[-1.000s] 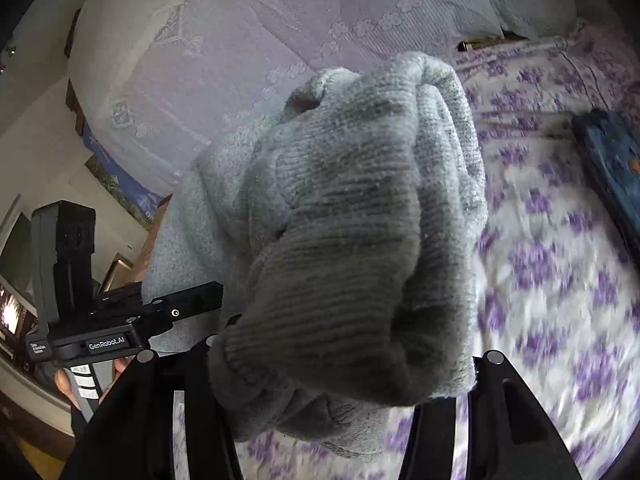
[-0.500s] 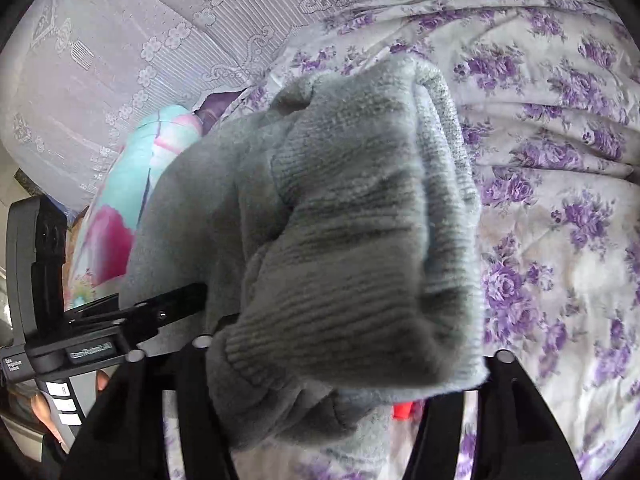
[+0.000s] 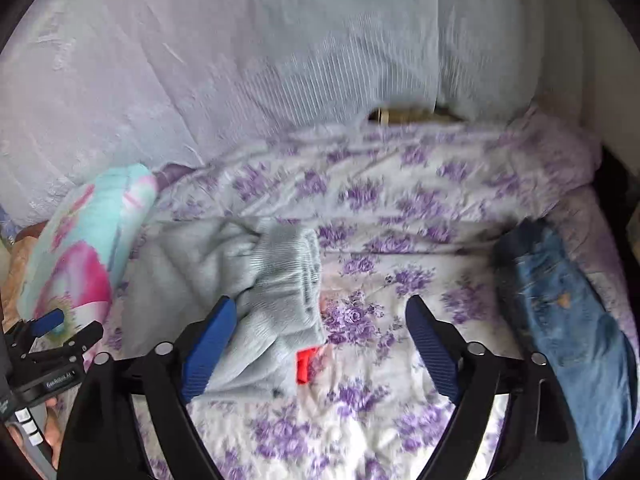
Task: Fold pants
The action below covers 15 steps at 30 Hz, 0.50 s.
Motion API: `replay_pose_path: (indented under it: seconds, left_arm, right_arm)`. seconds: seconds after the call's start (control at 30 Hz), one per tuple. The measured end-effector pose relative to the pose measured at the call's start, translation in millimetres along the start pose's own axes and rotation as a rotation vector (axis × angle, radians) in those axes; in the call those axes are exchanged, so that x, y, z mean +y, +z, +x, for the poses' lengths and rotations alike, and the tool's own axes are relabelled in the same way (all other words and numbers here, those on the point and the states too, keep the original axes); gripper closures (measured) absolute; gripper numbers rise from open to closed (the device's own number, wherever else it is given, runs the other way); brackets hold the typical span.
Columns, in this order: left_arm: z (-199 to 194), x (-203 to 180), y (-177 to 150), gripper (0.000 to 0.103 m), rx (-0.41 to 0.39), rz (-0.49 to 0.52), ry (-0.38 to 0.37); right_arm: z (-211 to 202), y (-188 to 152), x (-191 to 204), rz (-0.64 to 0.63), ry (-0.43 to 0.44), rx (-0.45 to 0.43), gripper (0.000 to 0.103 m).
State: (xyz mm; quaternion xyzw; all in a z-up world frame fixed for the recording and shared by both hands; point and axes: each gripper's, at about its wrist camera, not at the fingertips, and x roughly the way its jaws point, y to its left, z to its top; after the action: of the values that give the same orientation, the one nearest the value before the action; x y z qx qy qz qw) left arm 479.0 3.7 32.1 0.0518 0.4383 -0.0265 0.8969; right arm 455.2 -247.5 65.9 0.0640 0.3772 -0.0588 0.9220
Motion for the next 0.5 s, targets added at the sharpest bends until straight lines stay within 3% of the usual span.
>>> replay_pose_path:
  seconds: [0.03, 0.13, 0.23, 0.37, 0.5]
  left_arm:
    - [-27, -6, -12, 0.005, -0.046, 0.011, 0.027]
    - [-95, -20, -58, 0.005, -0.159, 0.027, 0.089]
    - [-139, -29, -112, 0.005, -0.191, 0.025, 0.124]
    - [-163, -24, -165, 0.005, -0.234, -0.032, 0.057]
    - [-160, -26, -177, 0.005, -0.250, -0.026, 0.075]
  right_arm:
    - [-23, -11, 5, -0.015, -0.001, -0.036, 0.006]
    - [-77, -58, 16, -0.080, -0.036, -0.117, 0.004]
    - [-103, -111, 28, -0.144, -0.049, -0.106, 0.004]
    - [-115, -158, 21, -0.094, 0.009, -0.054, 0.004]
    - [-110, -179, 13, -0.040, -0.026, -0.069, 0.004]
